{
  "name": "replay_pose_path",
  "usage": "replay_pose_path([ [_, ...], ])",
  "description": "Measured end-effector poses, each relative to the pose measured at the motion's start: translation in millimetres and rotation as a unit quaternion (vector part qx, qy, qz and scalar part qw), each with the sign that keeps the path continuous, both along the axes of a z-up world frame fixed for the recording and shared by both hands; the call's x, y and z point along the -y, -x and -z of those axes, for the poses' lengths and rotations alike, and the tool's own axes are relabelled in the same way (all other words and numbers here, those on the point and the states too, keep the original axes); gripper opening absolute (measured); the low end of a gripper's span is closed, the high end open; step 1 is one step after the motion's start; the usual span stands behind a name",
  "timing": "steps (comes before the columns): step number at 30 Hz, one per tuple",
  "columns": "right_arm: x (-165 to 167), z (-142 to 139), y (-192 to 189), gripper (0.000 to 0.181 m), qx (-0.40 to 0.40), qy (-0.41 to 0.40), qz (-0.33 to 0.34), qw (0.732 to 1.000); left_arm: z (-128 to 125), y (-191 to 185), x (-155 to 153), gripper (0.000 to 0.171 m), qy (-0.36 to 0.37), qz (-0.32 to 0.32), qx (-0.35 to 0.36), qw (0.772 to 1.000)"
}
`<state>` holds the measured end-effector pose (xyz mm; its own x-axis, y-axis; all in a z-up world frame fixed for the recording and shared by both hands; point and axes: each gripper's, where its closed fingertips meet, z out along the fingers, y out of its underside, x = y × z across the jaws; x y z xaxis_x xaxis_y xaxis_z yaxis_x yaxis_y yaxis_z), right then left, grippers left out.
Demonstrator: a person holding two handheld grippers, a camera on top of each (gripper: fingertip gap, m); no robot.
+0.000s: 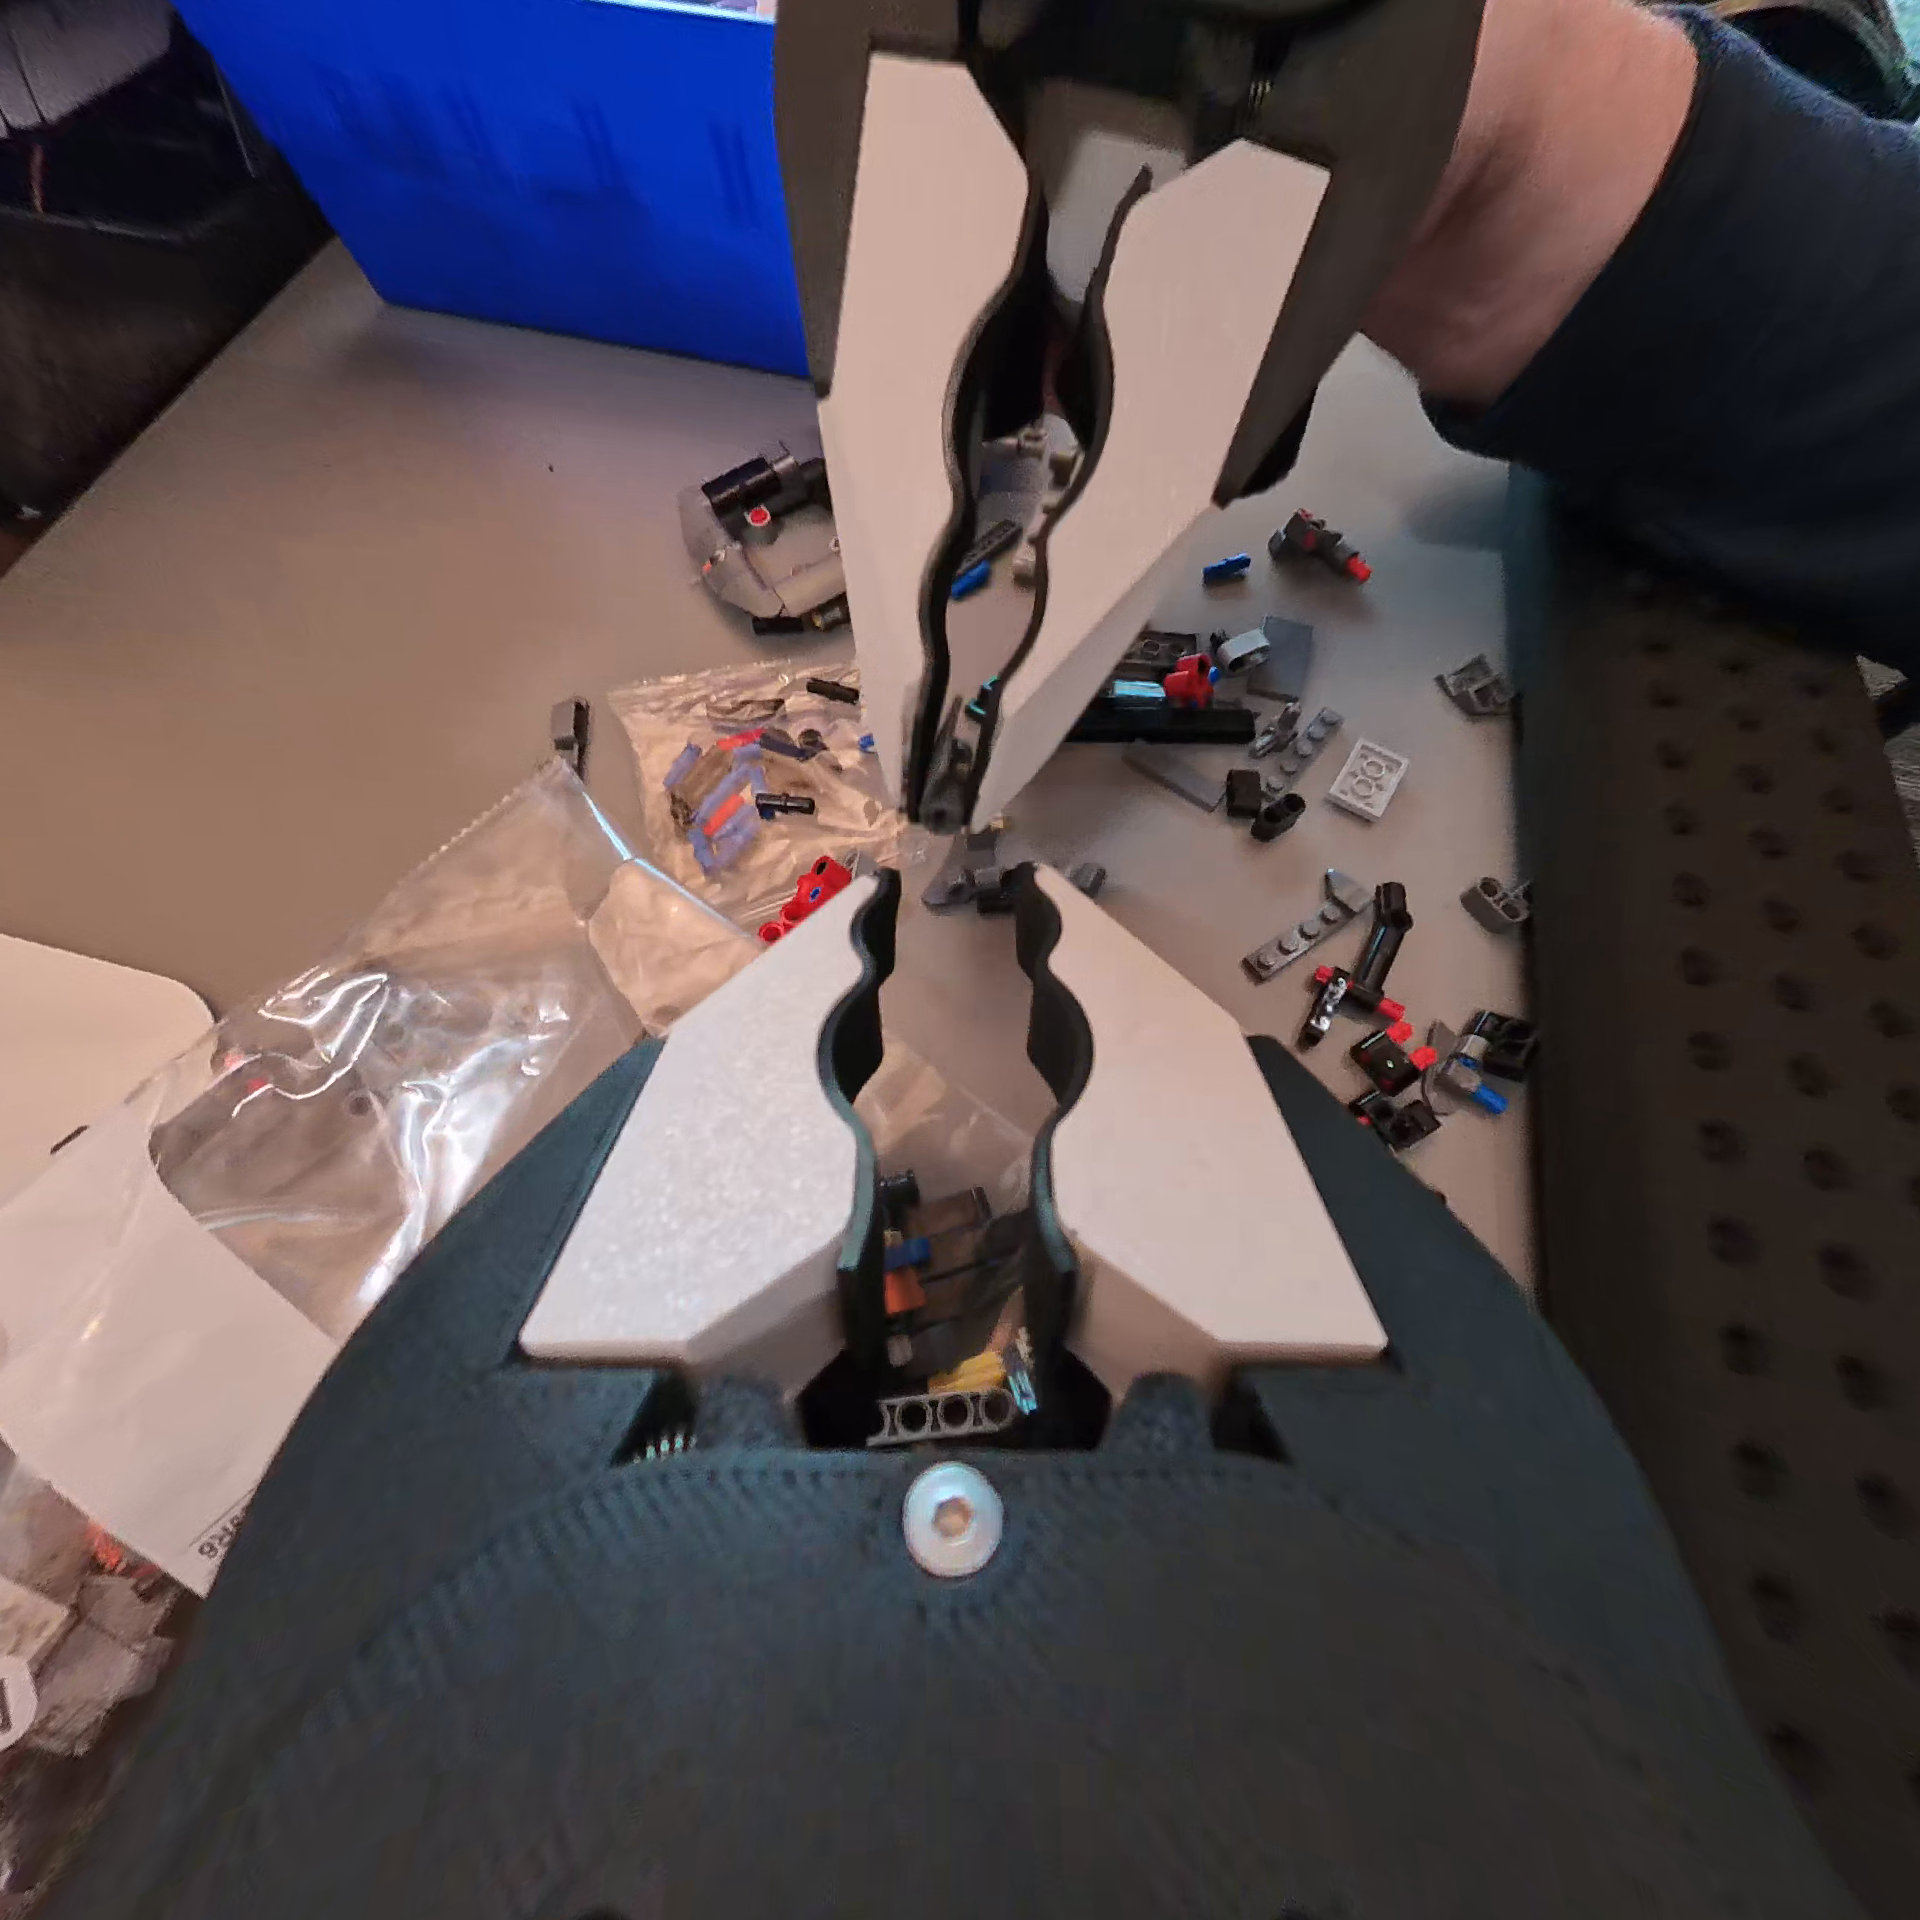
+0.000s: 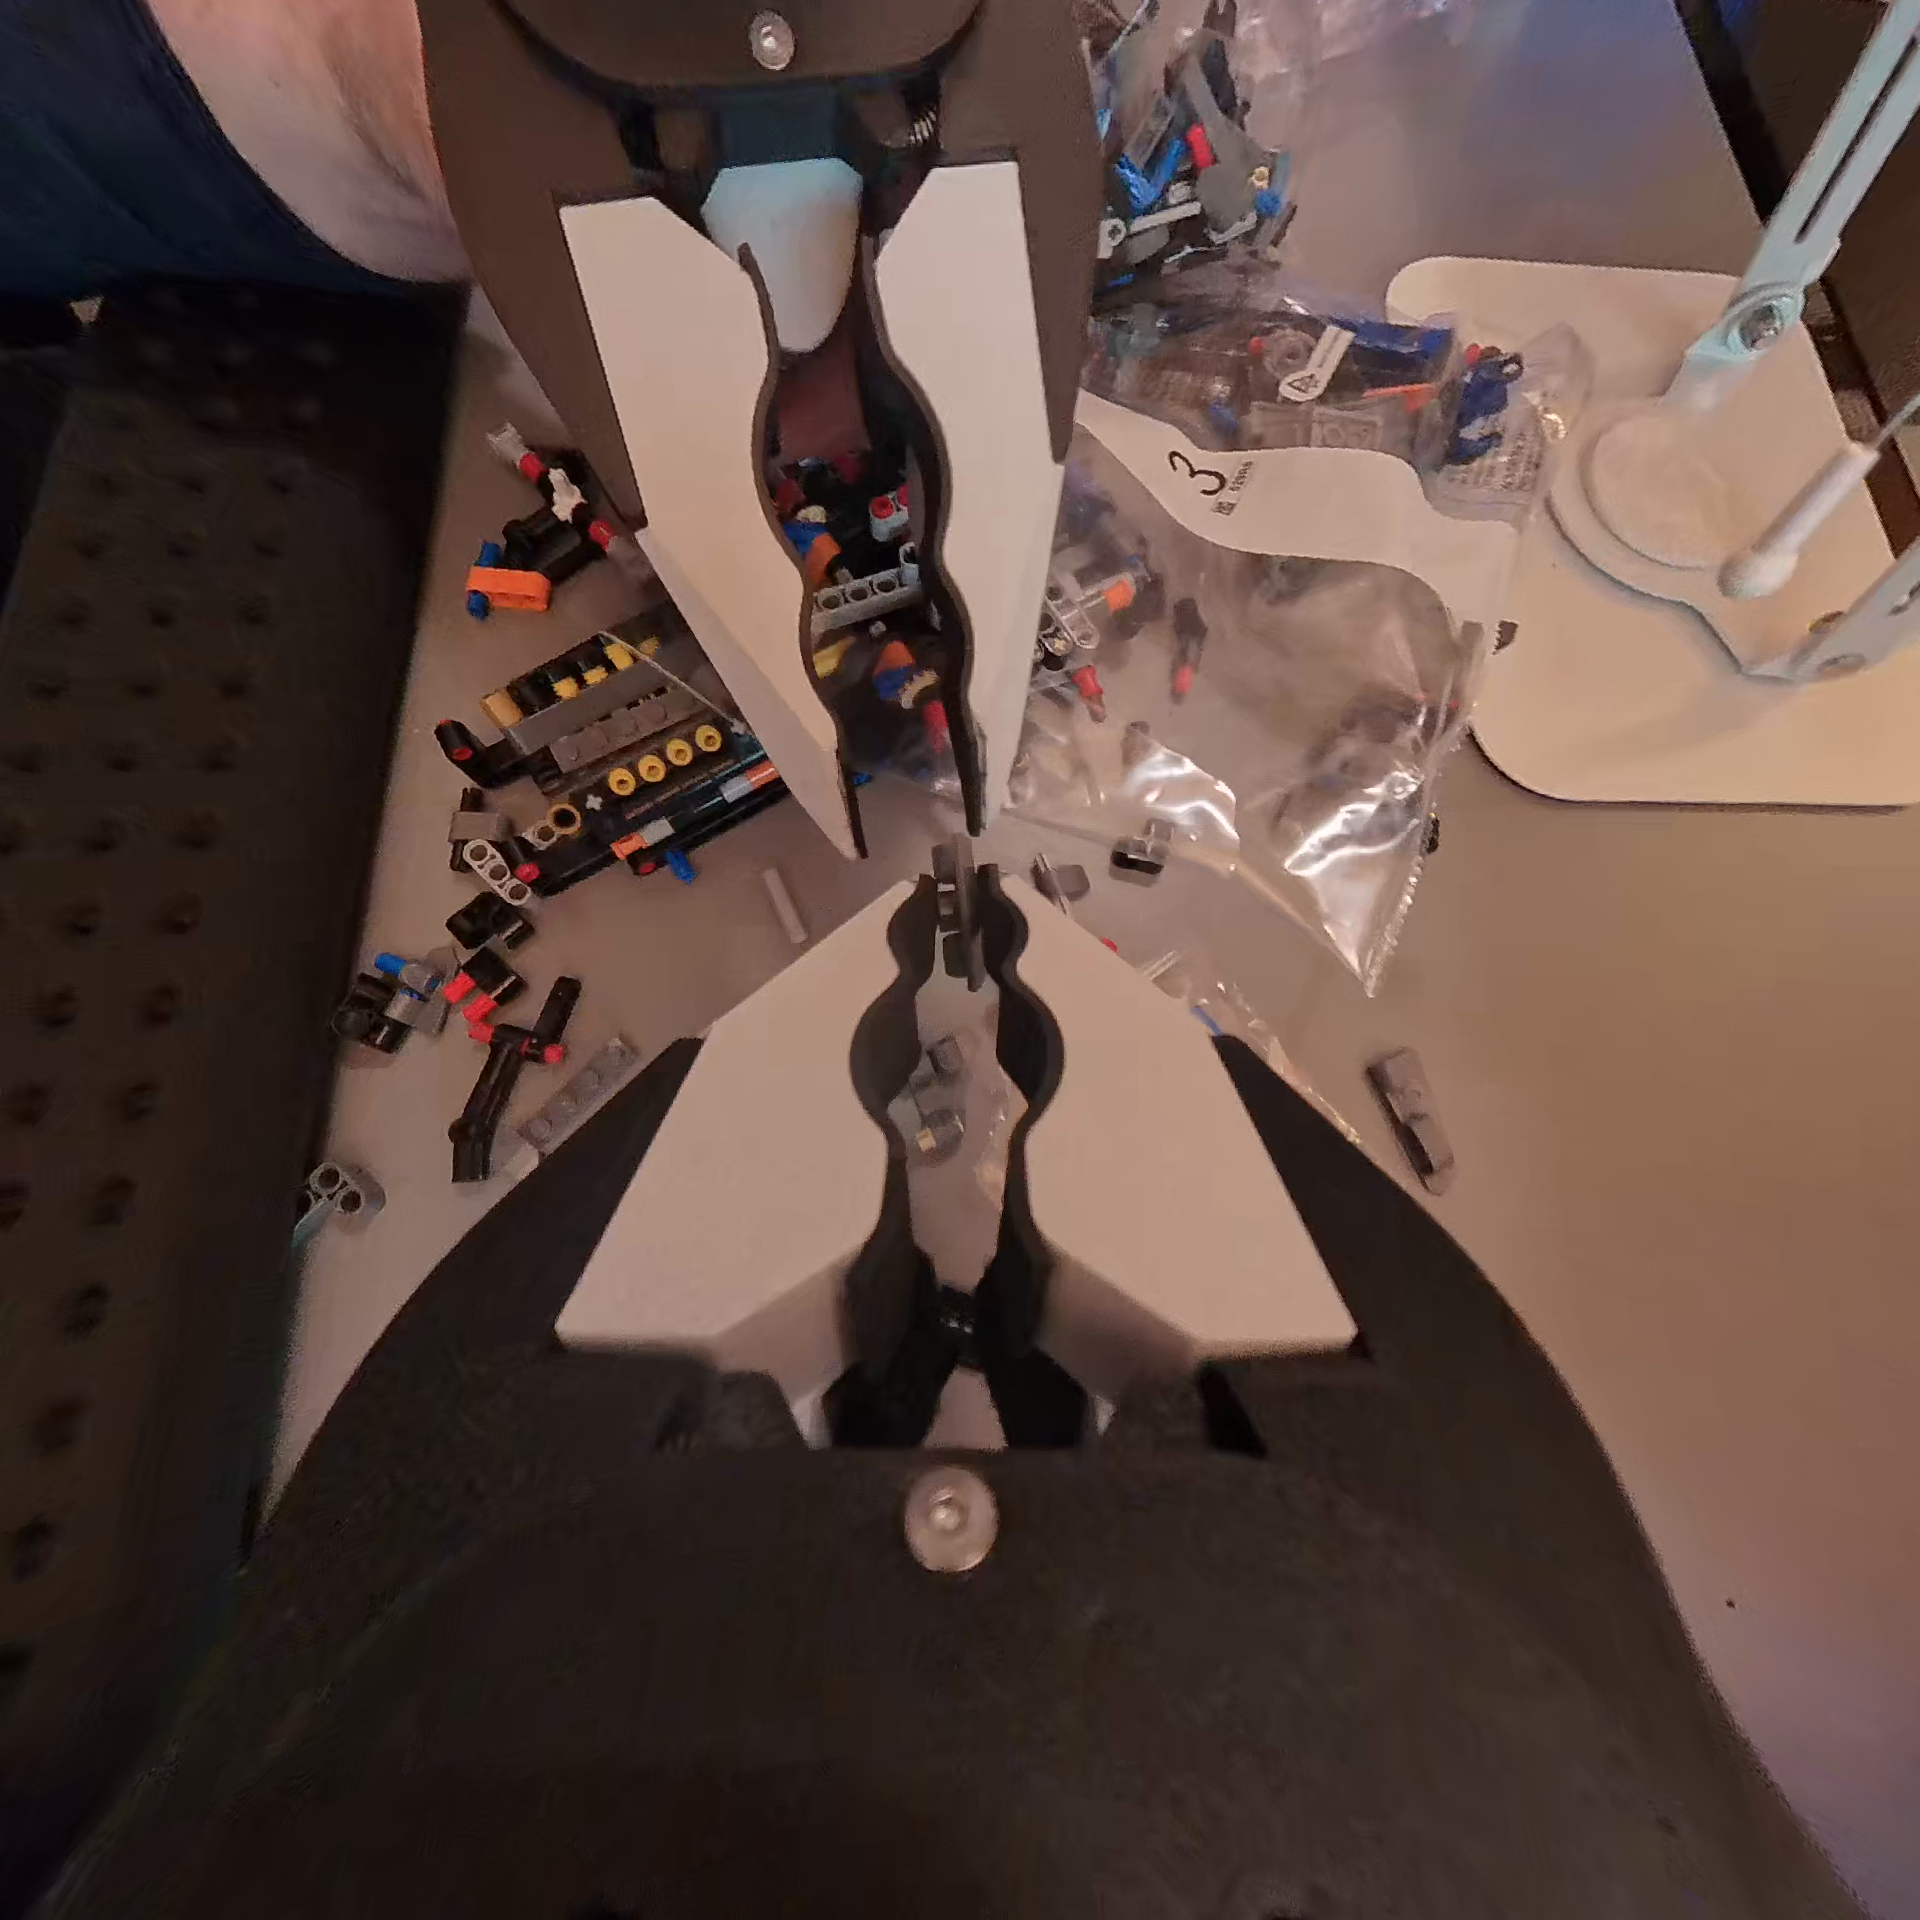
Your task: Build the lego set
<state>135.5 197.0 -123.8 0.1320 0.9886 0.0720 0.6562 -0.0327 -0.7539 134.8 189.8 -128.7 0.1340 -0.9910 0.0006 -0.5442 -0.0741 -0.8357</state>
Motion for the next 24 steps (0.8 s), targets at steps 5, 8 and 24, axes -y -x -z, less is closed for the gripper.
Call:
replay_pose_path([
  [5,1.1,7.9,2.9,0.005,0.027,-0.016,-0.004,0.999,-6.6,-0.4,1.6,0.017,-0.006,0.005,0.015,1.000],
  [8,2.9,4.8,5.1,0.005,0.020,-0.017,-0.009,1.000,-4.3,-0.5,1.7,0.016,-0.008,0.005,0.010,1.000],
  [24,6.2,9.2,6.4,0.006,0.048,-0.040,-0.016,0.998,-4.7,-2.4,4.1,0.014,-0.017,0.012,0.010,1.000],
])
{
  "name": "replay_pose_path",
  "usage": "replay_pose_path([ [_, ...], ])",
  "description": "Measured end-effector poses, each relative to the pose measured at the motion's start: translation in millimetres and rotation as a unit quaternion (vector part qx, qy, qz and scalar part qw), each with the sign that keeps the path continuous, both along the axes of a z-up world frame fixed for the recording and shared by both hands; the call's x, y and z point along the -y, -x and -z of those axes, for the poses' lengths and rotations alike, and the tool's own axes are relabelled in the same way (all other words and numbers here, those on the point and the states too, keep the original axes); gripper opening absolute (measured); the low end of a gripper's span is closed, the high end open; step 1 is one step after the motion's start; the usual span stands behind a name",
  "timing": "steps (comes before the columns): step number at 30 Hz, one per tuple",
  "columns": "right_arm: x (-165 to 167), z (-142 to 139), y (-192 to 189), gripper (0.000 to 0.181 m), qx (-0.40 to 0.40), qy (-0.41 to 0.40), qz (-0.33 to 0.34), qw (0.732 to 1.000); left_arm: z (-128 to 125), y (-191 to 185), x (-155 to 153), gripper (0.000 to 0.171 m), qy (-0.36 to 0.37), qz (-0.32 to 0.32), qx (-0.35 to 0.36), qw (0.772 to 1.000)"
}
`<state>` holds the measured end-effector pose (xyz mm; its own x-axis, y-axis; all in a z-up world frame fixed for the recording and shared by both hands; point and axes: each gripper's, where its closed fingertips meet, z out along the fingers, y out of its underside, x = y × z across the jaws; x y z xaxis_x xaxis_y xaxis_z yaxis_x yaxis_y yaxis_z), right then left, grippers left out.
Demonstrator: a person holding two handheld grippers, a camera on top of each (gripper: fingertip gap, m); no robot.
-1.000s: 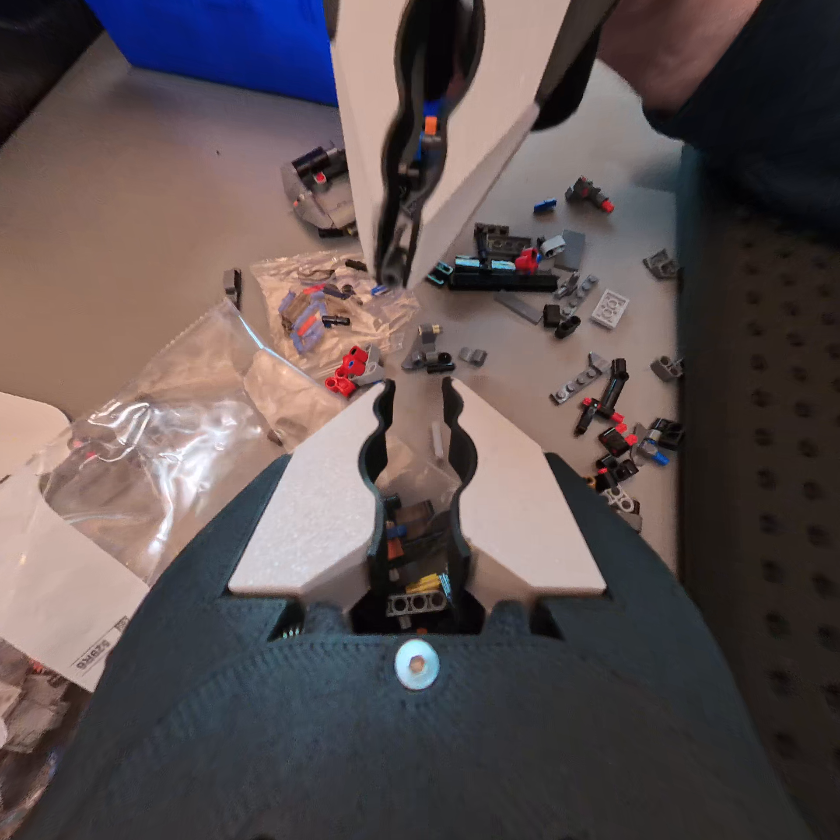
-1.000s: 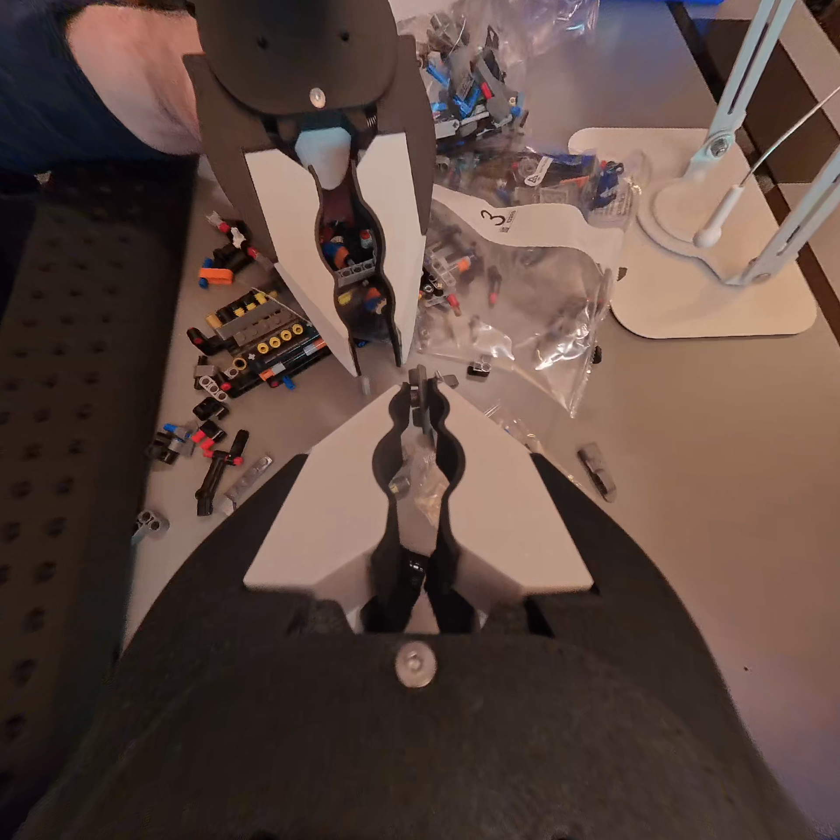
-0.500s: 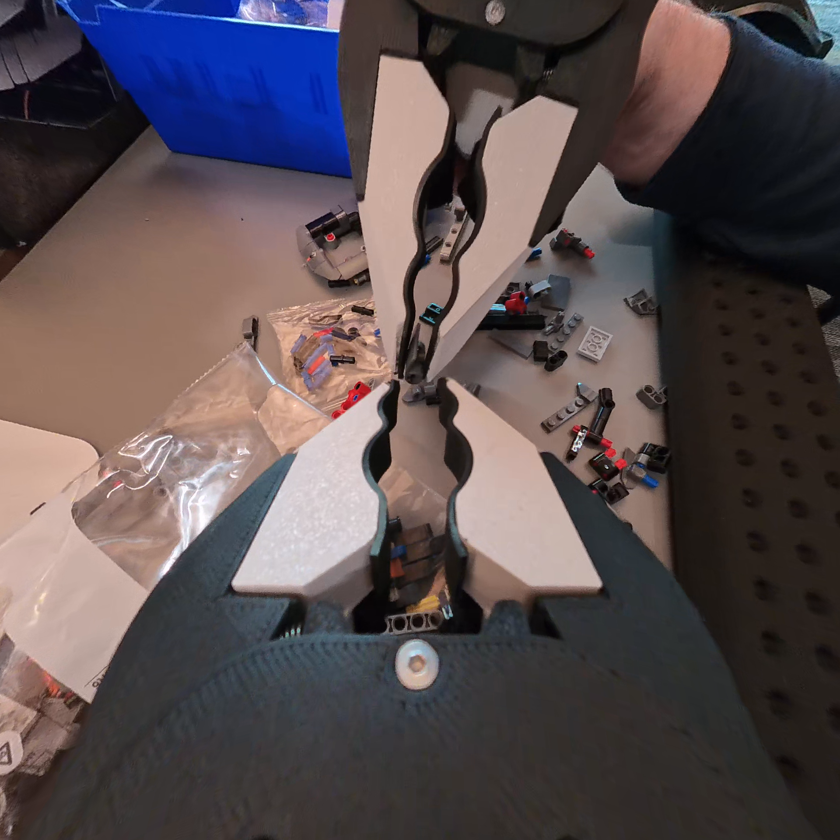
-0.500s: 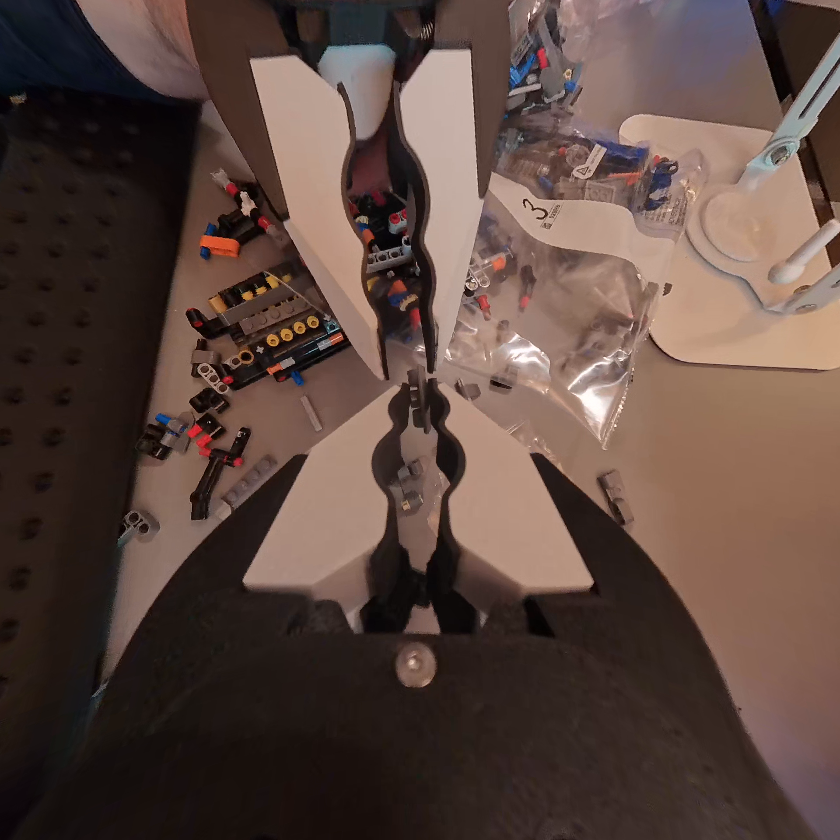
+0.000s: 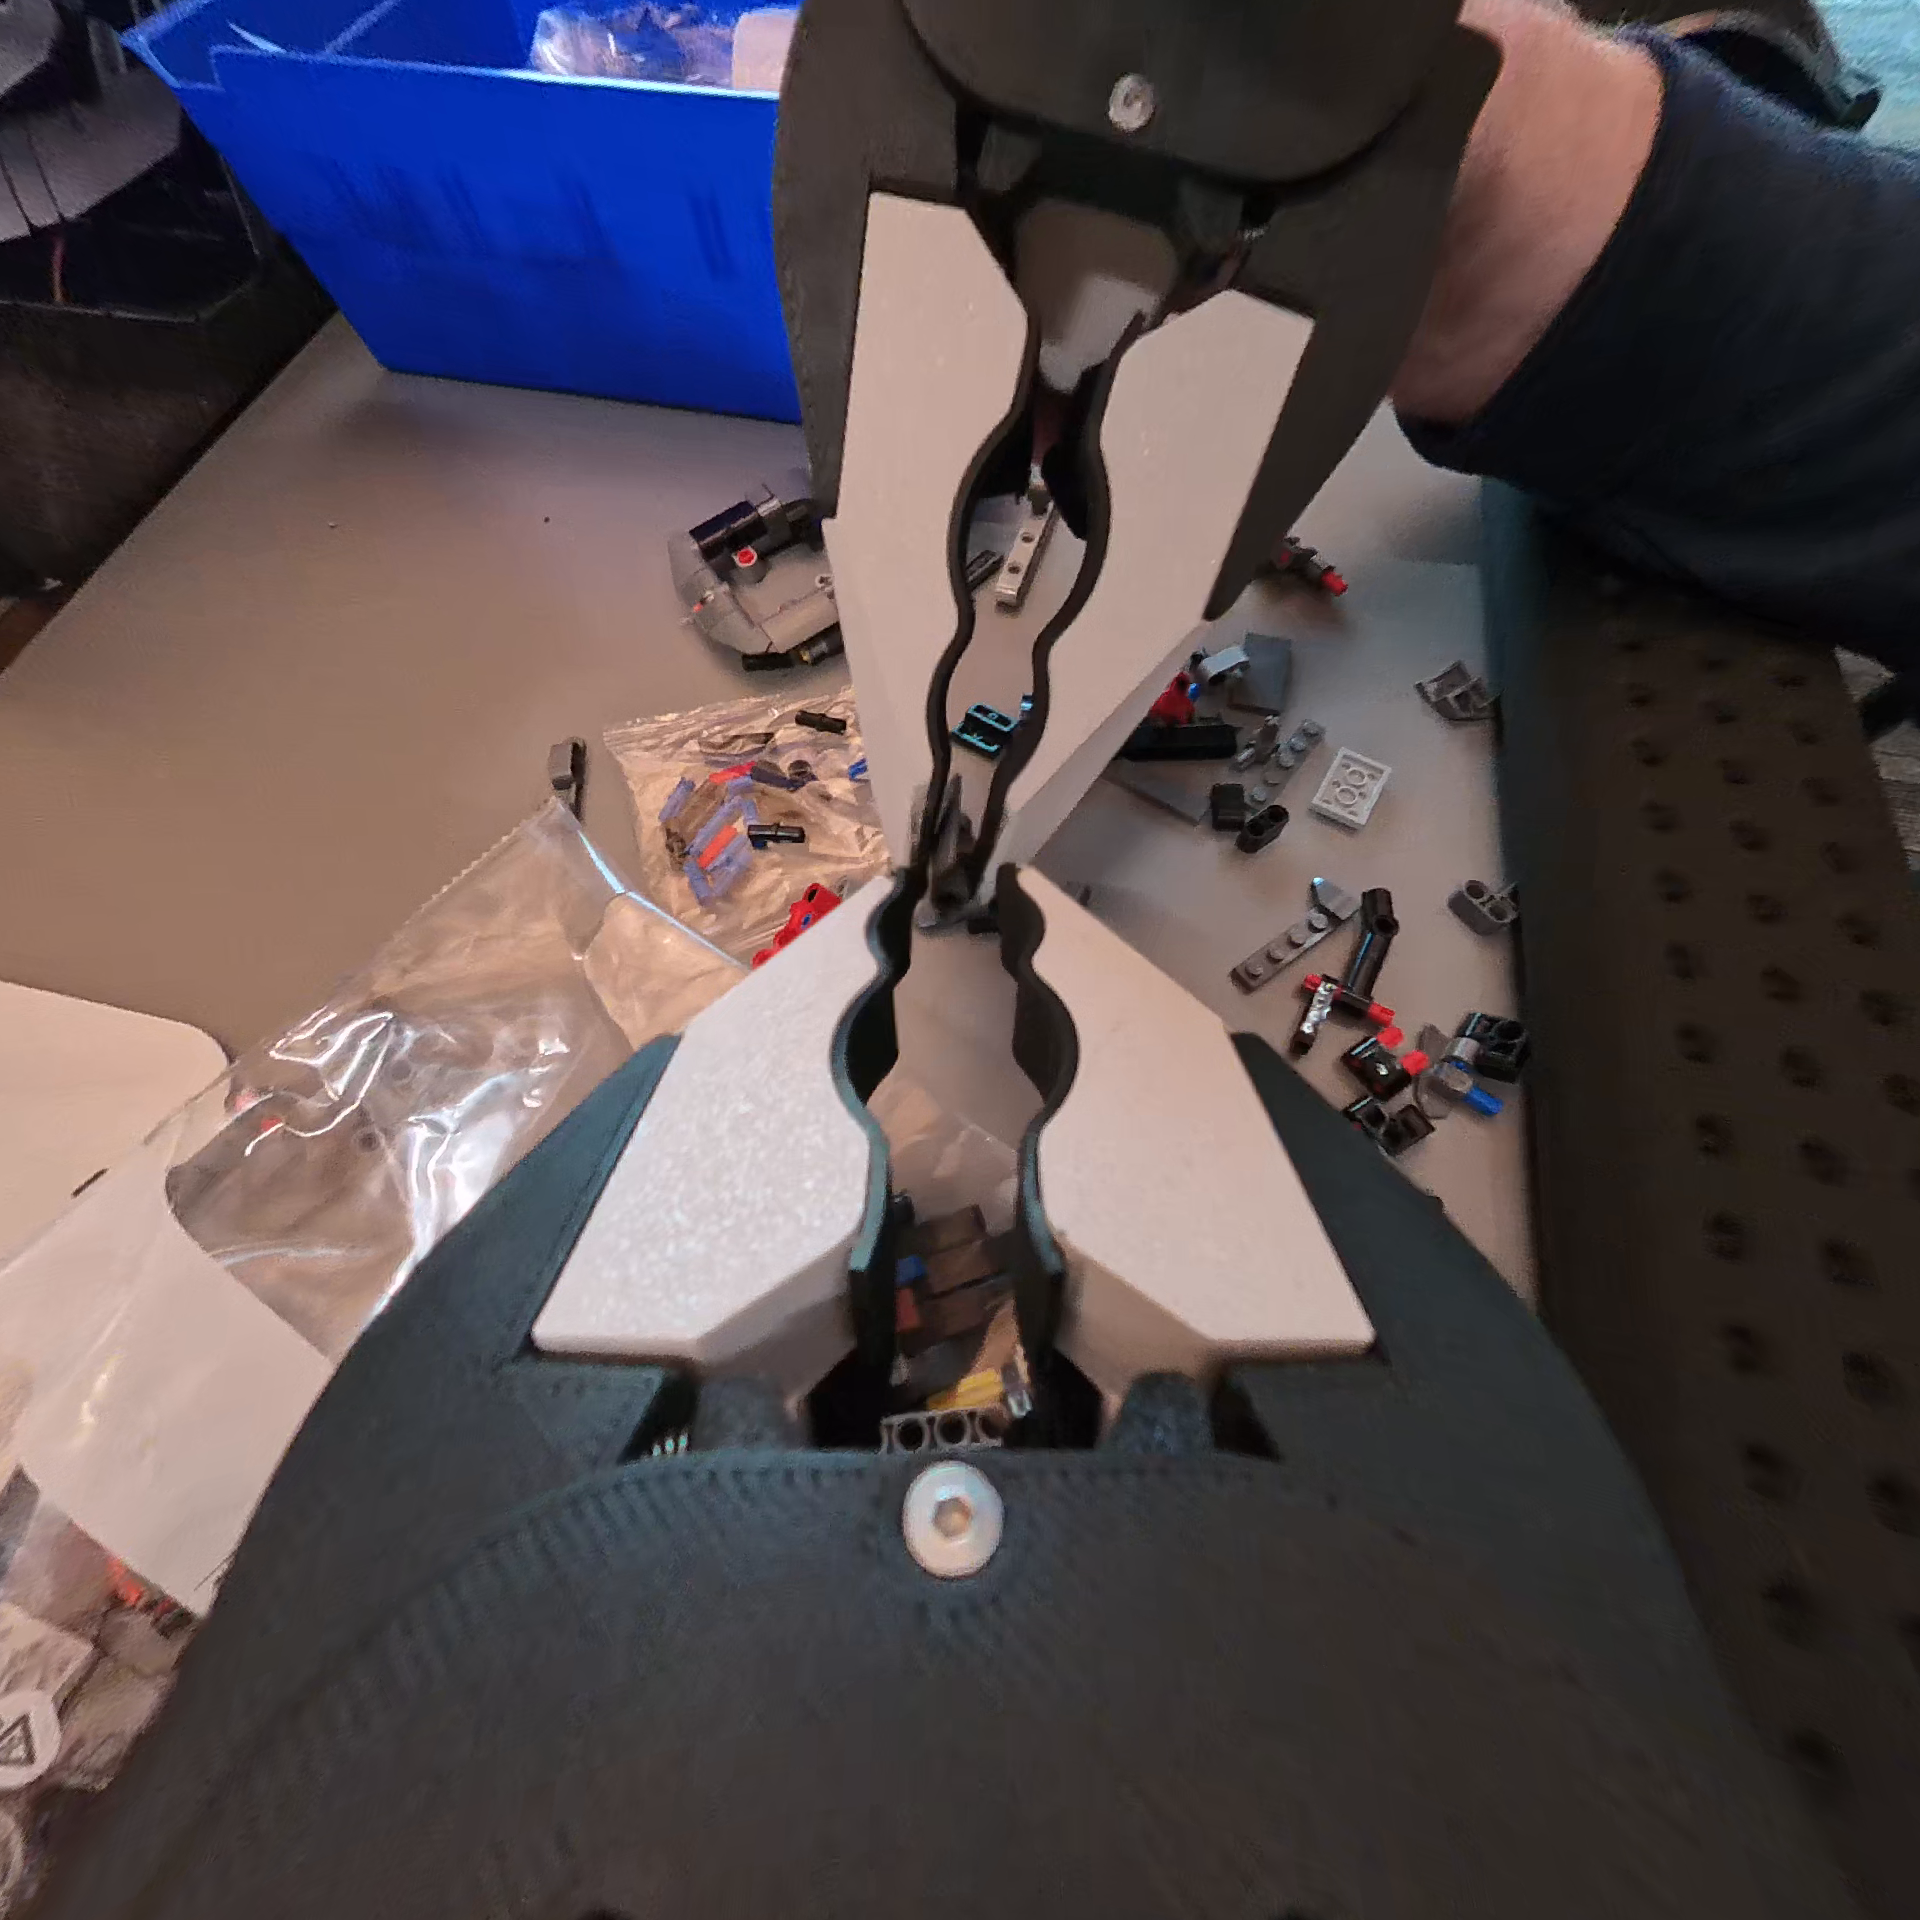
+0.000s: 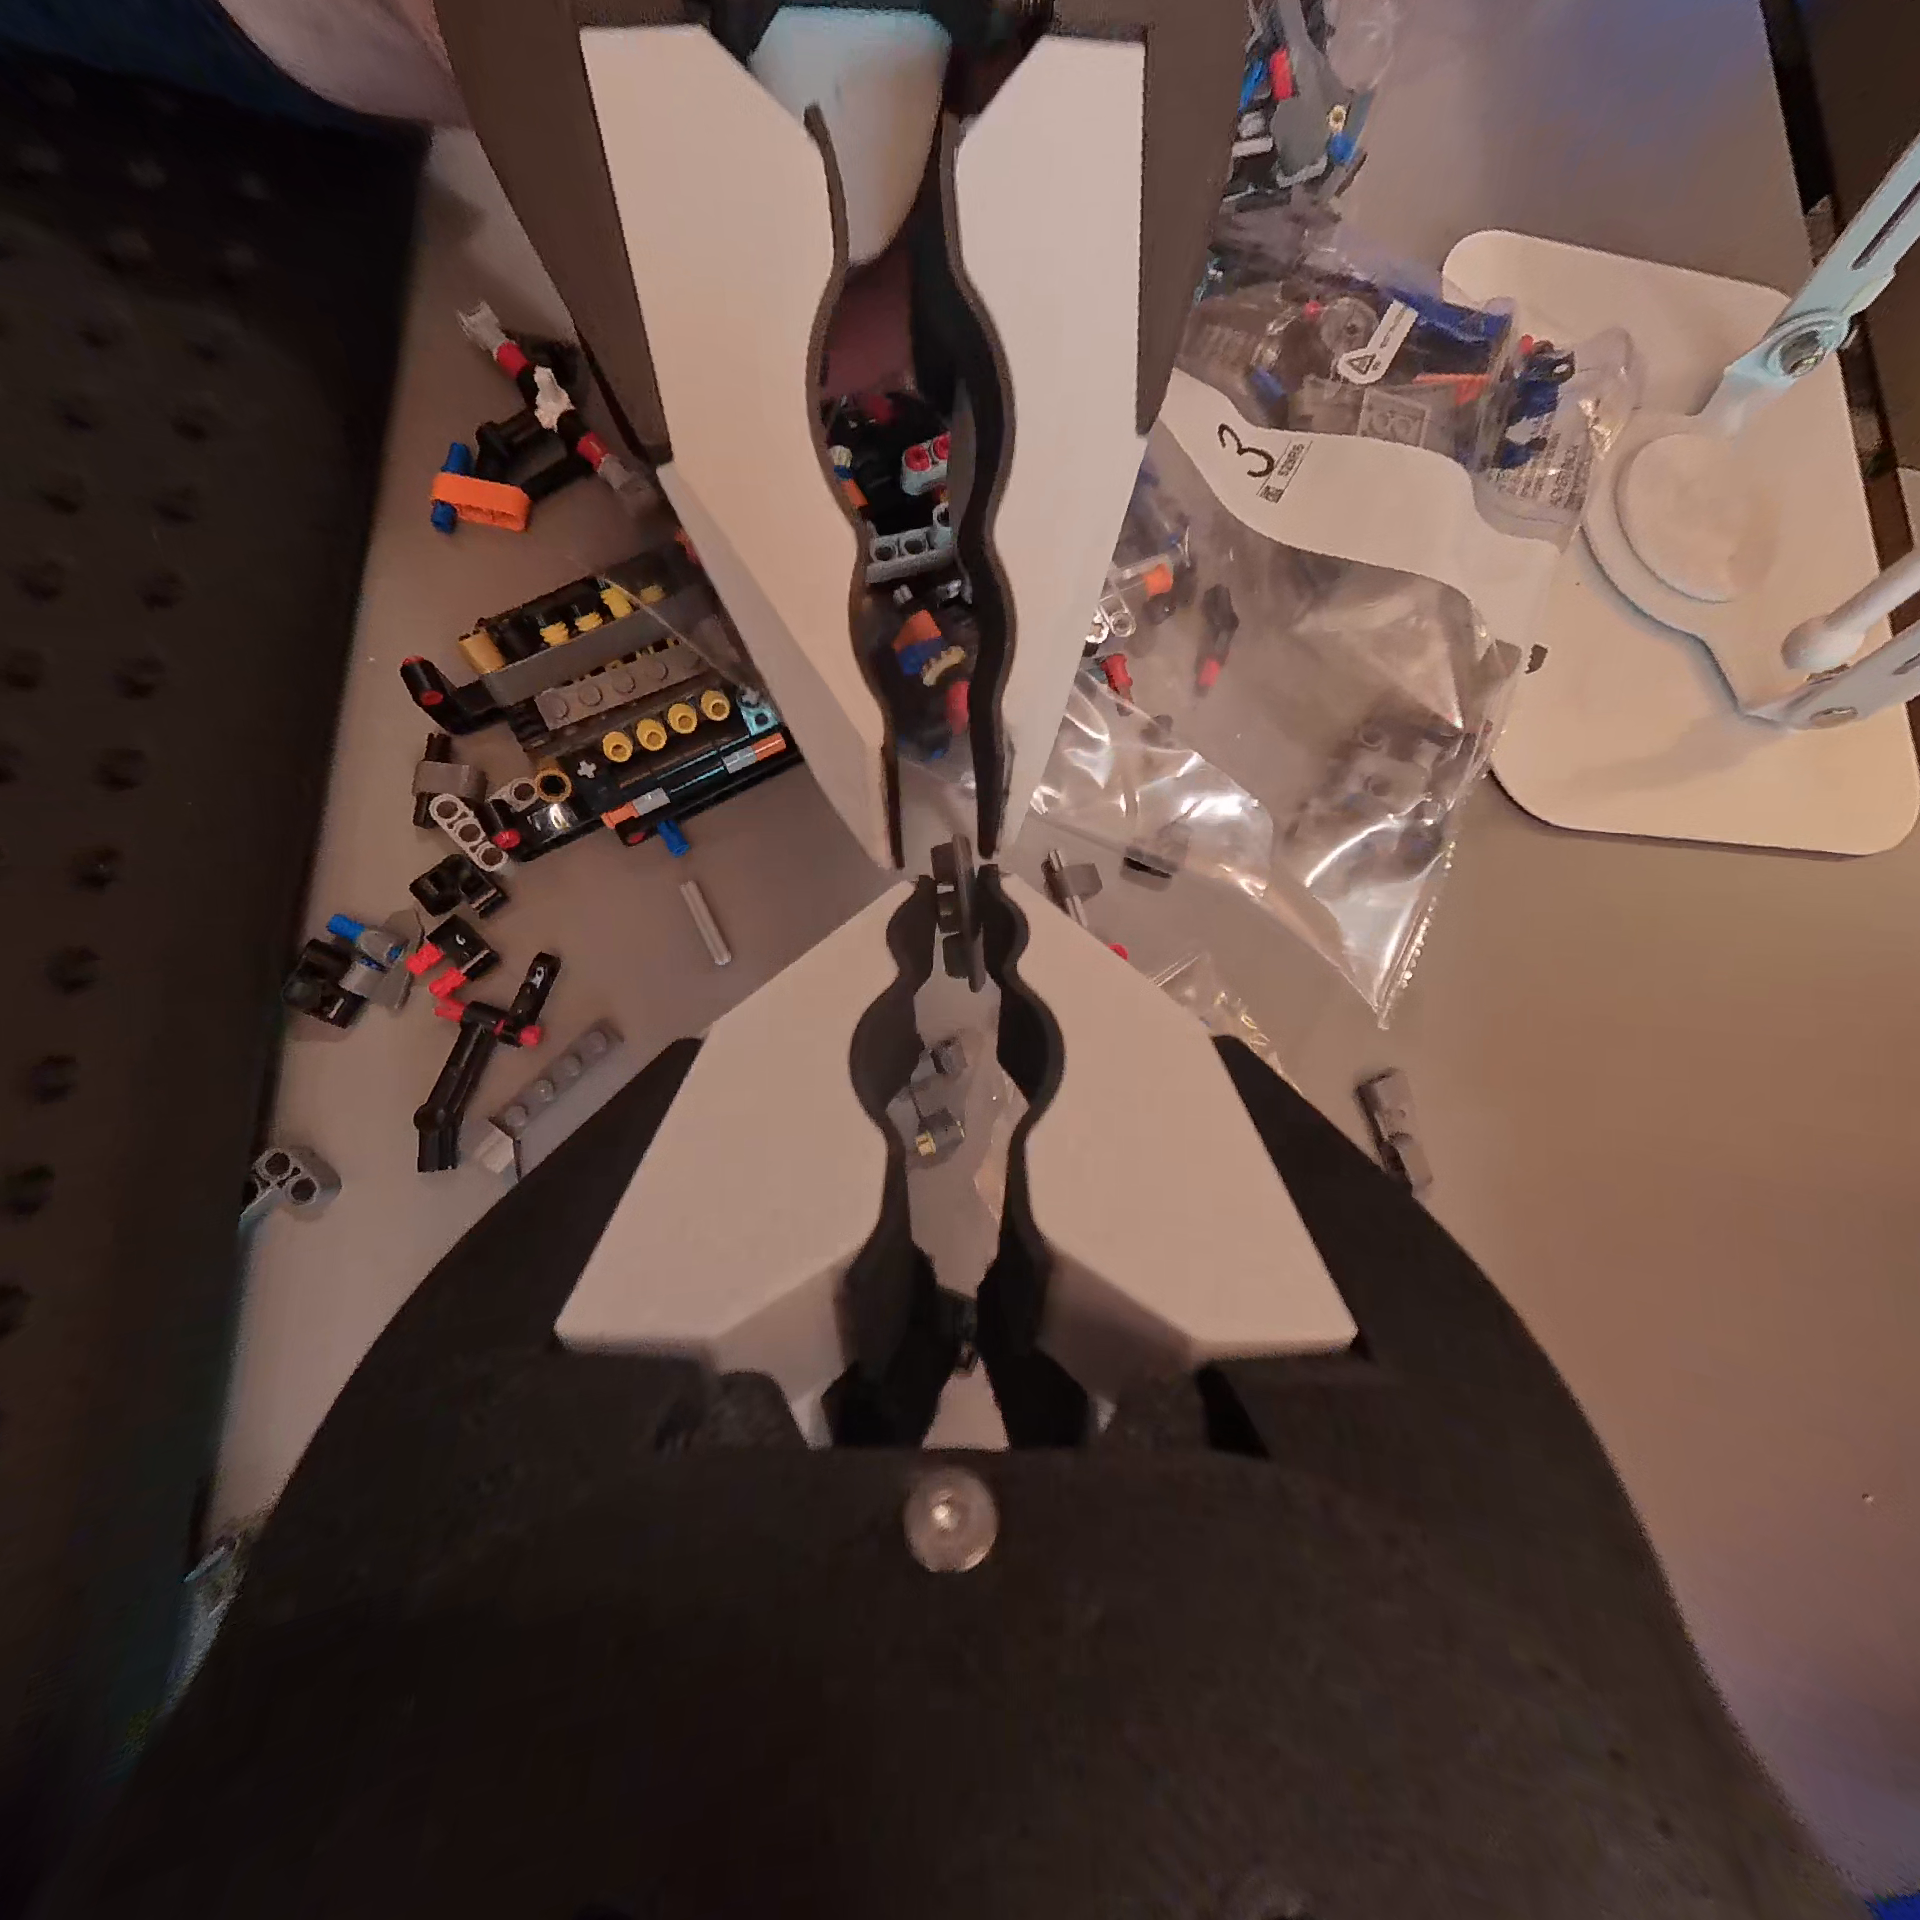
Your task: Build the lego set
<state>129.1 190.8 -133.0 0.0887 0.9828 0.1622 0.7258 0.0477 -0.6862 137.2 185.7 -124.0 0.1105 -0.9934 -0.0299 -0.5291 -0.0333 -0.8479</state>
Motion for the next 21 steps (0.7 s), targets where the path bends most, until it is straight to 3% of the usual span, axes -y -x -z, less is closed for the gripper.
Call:
replay_pose_path([
  [3,1.1,1.2,0.3,0.005,0.004,0.001,-0.002,1.000,1.0,-0.1,-1.5,0.004,-0.006,-0.004,-0.003,1.000],
  [21,-0.3,5.6,-2.4,0.005,0.007,0.015,0.003,1.000,5.6,2.2,-2.1,0.009,-0.007,-0.003,-0.017,1.000],
])
